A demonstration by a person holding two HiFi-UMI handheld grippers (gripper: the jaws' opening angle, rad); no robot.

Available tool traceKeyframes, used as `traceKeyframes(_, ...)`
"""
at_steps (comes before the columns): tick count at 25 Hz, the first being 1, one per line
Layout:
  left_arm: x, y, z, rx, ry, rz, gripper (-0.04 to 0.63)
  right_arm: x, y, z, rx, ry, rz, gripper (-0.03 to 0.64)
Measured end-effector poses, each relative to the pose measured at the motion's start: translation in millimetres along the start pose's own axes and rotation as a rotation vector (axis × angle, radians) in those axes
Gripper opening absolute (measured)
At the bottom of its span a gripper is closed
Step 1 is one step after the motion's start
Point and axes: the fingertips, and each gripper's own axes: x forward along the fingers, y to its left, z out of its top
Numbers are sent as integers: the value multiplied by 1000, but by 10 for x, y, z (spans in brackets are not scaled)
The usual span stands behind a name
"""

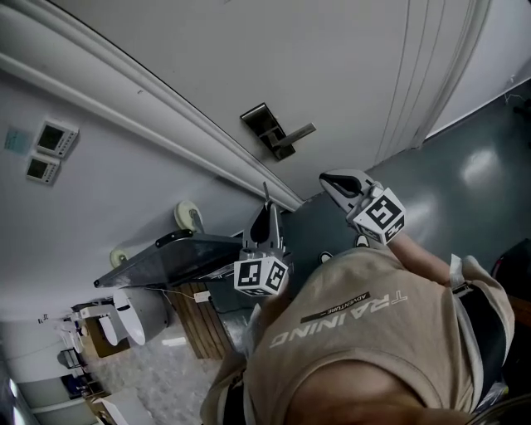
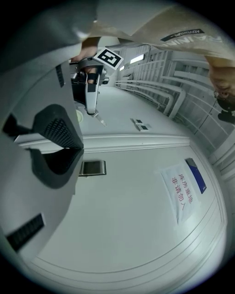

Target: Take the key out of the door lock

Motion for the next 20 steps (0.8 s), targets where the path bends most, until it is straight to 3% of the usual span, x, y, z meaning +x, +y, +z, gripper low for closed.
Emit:
traceKeyframes(8, 172, 316, -145, 136, 86, 63, 23, 87, -132, -24, -18, 19, -24, 14)
traceKeyframes(15, 520, 545, -53, 100, 73, 48, 23, 272, -454, -4, -33, 34, -46, 14)
traceKeyframes(20, 795, 479, 123, 59, 87, 8, 23, 408, -642, 171, -29, 45, -53, 14)
